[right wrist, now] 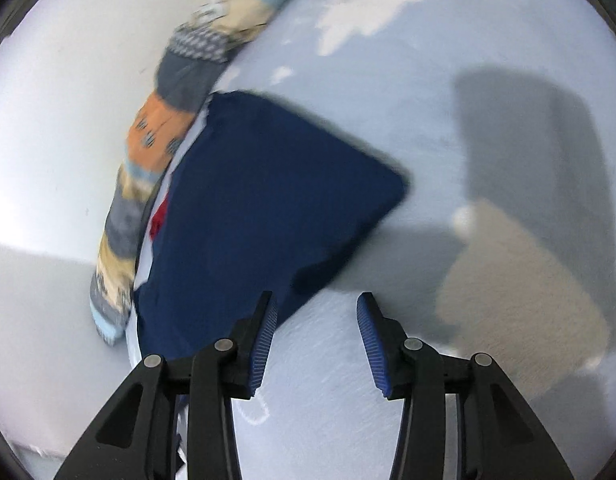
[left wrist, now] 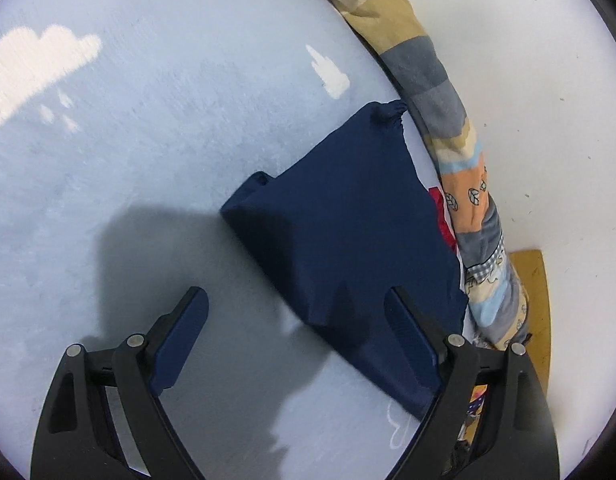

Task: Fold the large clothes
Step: 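Close both grippers on the folded jacket's edge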

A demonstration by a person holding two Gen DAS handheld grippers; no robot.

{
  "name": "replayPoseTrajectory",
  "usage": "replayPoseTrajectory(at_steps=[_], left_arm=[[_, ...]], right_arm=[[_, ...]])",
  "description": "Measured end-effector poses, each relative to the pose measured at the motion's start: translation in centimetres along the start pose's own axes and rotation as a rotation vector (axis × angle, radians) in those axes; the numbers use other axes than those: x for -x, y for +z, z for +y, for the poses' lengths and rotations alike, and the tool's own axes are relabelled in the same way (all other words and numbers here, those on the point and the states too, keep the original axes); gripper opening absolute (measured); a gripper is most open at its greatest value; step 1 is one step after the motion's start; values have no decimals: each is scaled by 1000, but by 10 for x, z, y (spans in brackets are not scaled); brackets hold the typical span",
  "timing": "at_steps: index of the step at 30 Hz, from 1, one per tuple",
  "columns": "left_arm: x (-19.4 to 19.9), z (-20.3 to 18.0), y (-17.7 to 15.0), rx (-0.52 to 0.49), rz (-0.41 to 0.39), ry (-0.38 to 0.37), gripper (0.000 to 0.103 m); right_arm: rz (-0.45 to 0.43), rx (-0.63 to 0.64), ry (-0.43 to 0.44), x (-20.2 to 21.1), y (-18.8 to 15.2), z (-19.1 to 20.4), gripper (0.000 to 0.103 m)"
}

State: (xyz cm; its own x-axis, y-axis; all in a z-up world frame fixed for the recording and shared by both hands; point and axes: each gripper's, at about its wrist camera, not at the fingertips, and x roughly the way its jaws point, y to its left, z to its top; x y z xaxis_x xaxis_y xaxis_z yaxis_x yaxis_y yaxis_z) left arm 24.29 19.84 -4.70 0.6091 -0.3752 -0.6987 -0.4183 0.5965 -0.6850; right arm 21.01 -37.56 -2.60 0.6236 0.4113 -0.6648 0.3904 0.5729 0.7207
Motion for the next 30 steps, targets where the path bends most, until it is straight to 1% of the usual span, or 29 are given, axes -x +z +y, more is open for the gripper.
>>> replayPoseTrajectory(at_steps=[3, 9, 12, 15, 17, 18, 19, 20, 21, 23, 28, 30], left_arm=[[-8, -1, 2, 24, -11, -21, 90], [-11, 2, 12, 59, -53, -76, 90], [-11, -1, 12, 47, -79, -85, 90], [-19, -11, 13, 19, -114, -88, 96], [-19, -14, 13, 1, -142, -85, 97], [-21, -18, 13, -16, -163, -76, 92], [-20, -19, 13, -34, -177, -52, 62], [-23, -22, 14, -58, -189, 23, 43], [-26, -22, 15, -69, -179, 40, 34], [-24, -20, 16, -73, -183, 33, 31], [-13, -30, 13, -124, -187, 66, 20], [-4, -33, 10, -152, -180, 74, 18]], right_arm=[[-17, -52, 37, -5, 6, -8, 43], [-98, -75, 97, -16, 25, -9, 43], [-129, -83, 135, -24, 33, -7, 45], [-148, -73, 151, -35, 41, 0, 45], [-168, -58, 173, -39, 44, 3, 45], [-175, -41, 172, -43, 46, 7, 43], [-181, -33, 167, -45, 47, 9, 31], [-174, -27, 166, -47, 48, 11, 20], [-159, -23, 162, -50, 51, 13, 19], [-157, -11, 146, -50, 52, 16, 17], [-179, 52, 93, -37, 49, 34, 13], [-196, 91, 71, -28, 45, 43, 11]])
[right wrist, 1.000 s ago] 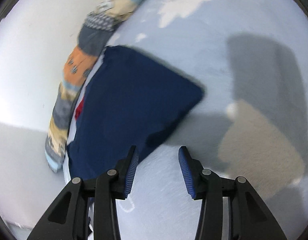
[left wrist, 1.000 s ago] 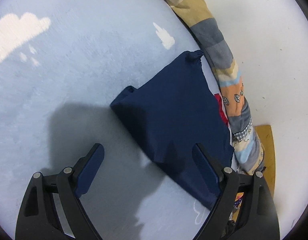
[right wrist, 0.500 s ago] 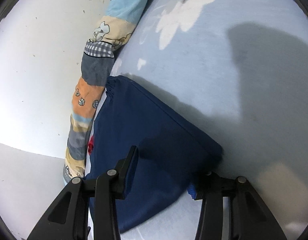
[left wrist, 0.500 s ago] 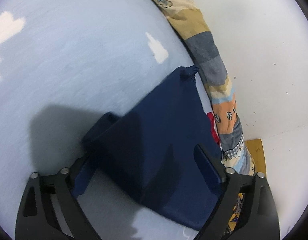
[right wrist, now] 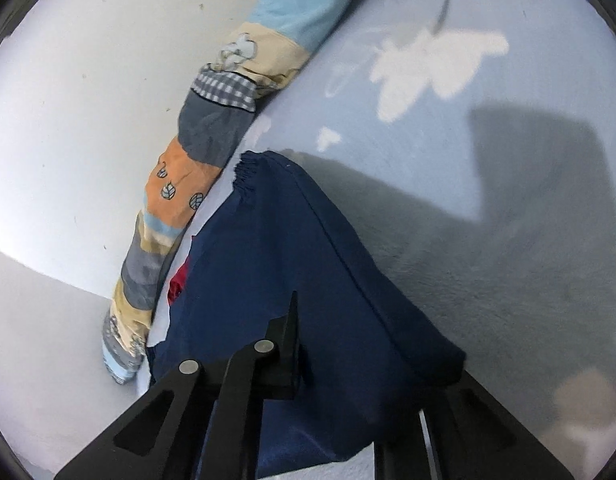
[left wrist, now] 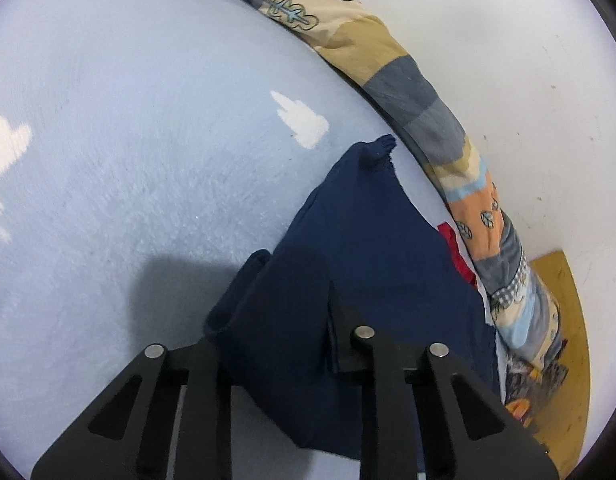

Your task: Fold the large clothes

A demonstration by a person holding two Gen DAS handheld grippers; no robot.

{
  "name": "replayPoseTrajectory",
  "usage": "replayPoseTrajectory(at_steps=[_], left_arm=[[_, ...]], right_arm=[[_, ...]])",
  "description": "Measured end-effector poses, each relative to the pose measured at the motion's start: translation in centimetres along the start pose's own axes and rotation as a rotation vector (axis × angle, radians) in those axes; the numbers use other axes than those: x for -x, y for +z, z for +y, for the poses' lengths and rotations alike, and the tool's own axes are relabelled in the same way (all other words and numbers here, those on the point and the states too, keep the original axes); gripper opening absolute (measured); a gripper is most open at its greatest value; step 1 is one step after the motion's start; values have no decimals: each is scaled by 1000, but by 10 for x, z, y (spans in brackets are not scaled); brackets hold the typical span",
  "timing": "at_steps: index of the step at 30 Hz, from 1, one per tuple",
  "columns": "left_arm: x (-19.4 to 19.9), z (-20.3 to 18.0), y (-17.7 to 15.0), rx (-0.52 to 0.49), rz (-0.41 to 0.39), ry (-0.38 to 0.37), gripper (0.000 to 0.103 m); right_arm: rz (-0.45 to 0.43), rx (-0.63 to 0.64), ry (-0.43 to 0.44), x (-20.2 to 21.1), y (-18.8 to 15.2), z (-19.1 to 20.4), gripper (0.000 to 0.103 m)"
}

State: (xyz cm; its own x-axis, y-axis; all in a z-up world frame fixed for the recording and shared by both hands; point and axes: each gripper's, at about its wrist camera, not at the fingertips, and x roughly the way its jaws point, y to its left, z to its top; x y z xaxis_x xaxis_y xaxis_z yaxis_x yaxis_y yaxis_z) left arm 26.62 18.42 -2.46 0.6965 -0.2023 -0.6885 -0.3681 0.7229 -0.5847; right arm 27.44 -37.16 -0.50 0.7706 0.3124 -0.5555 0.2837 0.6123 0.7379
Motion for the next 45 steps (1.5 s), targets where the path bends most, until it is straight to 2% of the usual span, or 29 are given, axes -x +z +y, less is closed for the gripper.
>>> replayPoseTrajectory(at_steps=[7, 13, 14, 16, 18, 21, 23, 24, 26, 27, 28, 31, 33, 34, 35, 37, 39, 40, 41, 42, 43, 45], left_arm=[[33, -5, -14, -72, 39, 57, 13], [75, -6, -31, -126, 46, 106, 11], [84, -4, -35, -120, 39, 105, 10], [102, 5, -44, -89, 32, 99, 1], [115, 15, -58, -78, 41, 107, 1], [124, 32, -67, -22, 81, 70, 1], [133, 46, -66, 61, 98, 45, 2], [137, 49, -62, 97, 97, 23, 6], [140, 48, -54, 123, 108, -27, 31], [138, 47, -51, 114, 116, -55, 57], [136, 47, -47, 101, 110, -78, 61], [119, 50, -40, 137, 115, -162, 61], [99, 53, -40, 195, 129, -161, 61], [85, 52, -42, 238, 148, -194, 61], [71, 44, -42, 227, 163, -210, 61], [56, 32, -44, 168, 138, -166, 61], [44, 26, -41, 177, 87, -187, 61], [38, 23, -37, 193, 55, -221, 61], [30, 21, -33, 202, 52, -242, 61], [23, 19, -29, 206, 47, -234, 45], [19, 20, -27, 206, 50, -221, 22], [13, 19, -27, 214, 53, -208, 19]], right_arm=[[-21, 191, -92, 39, -18, 32, 10], [-15, 249, -109, 78, -40, 37, 10], [-6, 247, -109, 83, -44, 35, 10], [14, 233, -102, 93, -53, 26, 10], [26, 233, -100, 101, -60, 19, 10], [9, 262, -113, 116, -69, 14, 10], [5, 263, -118, 119, -69, 11, 10], [7, 244, -112, 119, -67, 7, 10], [17, 205, -102, 116, -65, 0, 10], [21, 188, -102, 114, -65, -2, 10], [24, 177, -101, 114, -67, -4, 10], [31, 140, -93, 112, -67, -10, 11], [40, 139, -95, 109, -64, -12, 11], [42, 139, -95, 108, -64, -13, 11], [42, 137, -93, 108, -63, -13, 11], [46, 124, -93, 107, -63, -14, 11], [46, 98, -82, 105, -63, -16, 11], [46, 94, -81, 104, -63, -18, 11], [46, 90, -81, 103, -63, -18, 11], [47, 84, -82, 102, -63, -19, 11], [50, 84, -83, 101, -62, -19, 11], [55, 85, -90, 97, -61, -20, 11]])
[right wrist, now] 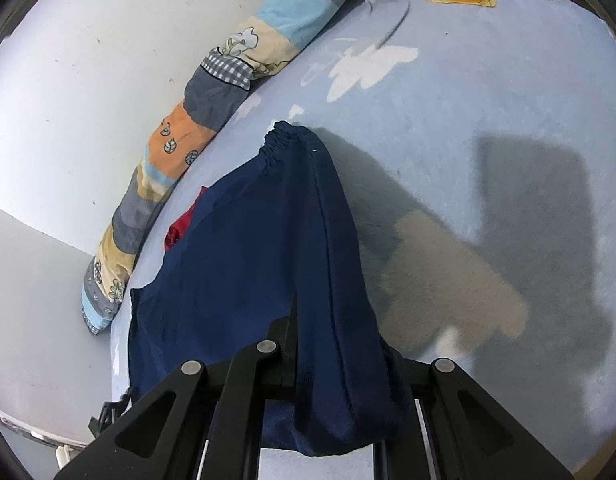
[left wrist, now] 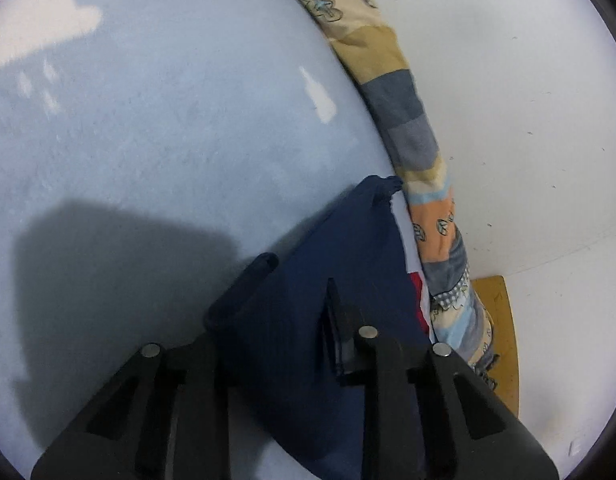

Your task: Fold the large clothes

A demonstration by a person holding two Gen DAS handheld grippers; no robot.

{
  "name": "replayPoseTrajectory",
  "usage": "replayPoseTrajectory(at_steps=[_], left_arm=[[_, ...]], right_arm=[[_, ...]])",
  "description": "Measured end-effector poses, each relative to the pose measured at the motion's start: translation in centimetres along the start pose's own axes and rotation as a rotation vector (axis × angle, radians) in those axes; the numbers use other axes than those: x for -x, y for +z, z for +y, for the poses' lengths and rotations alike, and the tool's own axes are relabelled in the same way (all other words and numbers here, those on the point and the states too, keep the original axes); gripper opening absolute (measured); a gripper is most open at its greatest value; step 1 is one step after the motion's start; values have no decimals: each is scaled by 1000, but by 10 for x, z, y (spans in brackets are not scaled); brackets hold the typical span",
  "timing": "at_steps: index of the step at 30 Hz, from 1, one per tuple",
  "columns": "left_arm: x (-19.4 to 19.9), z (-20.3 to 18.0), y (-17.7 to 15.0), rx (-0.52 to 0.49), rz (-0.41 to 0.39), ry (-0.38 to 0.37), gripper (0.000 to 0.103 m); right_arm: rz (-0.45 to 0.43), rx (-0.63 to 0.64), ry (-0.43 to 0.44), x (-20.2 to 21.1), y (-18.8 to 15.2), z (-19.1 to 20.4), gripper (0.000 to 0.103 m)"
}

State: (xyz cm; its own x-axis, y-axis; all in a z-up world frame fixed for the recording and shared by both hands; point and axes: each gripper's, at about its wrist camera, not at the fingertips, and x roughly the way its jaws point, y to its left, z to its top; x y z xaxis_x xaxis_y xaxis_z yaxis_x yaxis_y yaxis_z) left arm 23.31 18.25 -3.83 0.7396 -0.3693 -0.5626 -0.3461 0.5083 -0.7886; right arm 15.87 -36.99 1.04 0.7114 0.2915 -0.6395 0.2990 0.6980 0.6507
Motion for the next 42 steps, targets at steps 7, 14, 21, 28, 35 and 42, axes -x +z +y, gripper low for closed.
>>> replayPoseTrajectory(at_steps=[7, 14, 21, 28, 35, 42], left_arm=[[53, -30, -33, -163, -75, 27, 12], [108, -2, -83, -183, -37, 91, 13], [156, -10, -83, -237, -161, 284, 55], [153, -44, -101, -389, -89, 255, 60], [109, -82, -141, -584, 52, 259, 66], [83, -104, -169, -670, 73, 260, 66]], right_arm=[[-12, -7, -3, -6, 7, -6, 11], [-17, 6, 2, -5, 24, -14, 13], [24, -165, -32, 7, 19, -45, 32], [-5, -217, 14, 46, 17, -58, 32], [-2, -267, 112, 63, 15, -74, 35], [97, -369, 171, 9, 14, -87, 35]])
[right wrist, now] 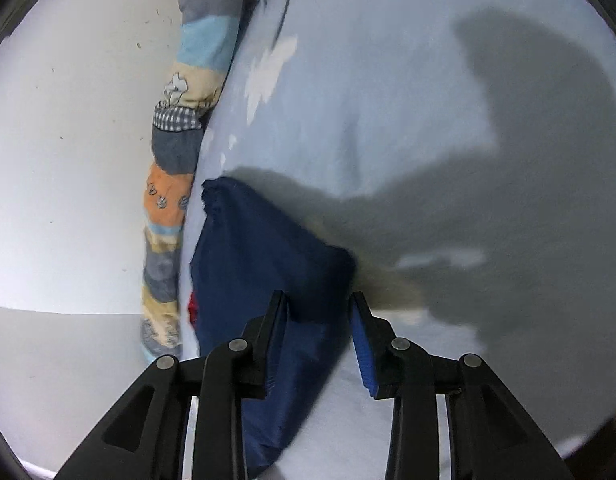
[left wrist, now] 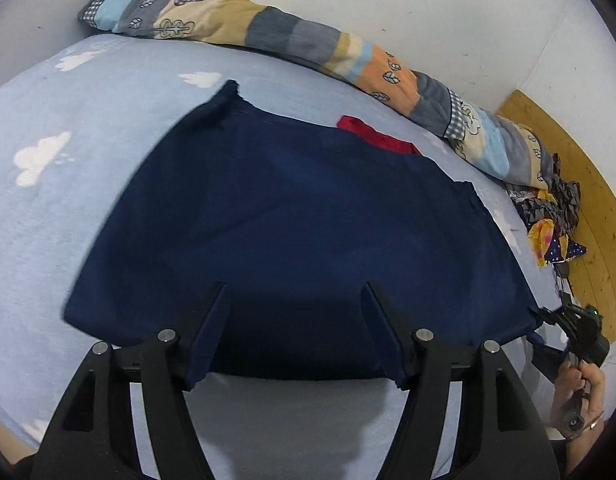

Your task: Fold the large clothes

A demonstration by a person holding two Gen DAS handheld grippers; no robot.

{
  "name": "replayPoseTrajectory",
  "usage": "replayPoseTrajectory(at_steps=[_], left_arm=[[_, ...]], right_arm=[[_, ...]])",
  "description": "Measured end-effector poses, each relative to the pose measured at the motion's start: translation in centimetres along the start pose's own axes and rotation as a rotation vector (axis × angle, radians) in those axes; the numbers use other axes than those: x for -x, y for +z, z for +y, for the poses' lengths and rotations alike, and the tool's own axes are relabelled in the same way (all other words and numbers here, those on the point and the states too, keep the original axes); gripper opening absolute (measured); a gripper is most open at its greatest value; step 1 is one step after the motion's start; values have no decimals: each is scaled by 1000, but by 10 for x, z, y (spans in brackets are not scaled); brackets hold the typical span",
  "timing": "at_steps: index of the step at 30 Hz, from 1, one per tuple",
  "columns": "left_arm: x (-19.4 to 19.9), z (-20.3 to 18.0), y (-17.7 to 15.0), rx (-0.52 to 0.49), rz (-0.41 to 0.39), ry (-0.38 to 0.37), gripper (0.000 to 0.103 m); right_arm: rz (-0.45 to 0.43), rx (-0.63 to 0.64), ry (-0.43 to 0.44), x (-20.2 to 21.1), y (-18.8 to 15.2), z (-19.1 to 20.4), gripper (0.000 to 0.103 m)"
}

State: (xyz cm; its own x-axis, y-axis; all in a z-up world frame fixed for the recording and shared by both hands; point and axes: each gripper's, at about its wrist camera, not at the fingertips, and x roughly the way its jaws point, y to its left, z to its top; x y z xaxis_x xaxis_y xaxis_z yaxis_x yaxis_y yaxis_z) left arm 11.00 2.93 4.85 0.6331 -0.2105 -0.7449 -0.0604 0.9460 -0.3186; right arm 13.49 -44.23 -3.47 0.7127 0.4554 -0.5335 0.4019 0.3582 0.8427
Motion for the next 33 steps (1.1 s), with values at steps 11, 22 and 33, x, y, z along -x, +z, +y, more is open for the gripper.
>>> replayPoseTrajectory(at_steps=[11, 22, 33], left_arm=[[-30, -74, -11, -112, -4, -43, 66], [-61, -110, -36, -303, -55, 121, 79], [-61, -109, -37, -293, -44, 125, 82]], right_arm=[[79, 65, -60, -42, 0, 17, 41], [99, 70, -76, -45, -3, 17, 41], [101, 61, -88, -45, -8, 18, 41]])
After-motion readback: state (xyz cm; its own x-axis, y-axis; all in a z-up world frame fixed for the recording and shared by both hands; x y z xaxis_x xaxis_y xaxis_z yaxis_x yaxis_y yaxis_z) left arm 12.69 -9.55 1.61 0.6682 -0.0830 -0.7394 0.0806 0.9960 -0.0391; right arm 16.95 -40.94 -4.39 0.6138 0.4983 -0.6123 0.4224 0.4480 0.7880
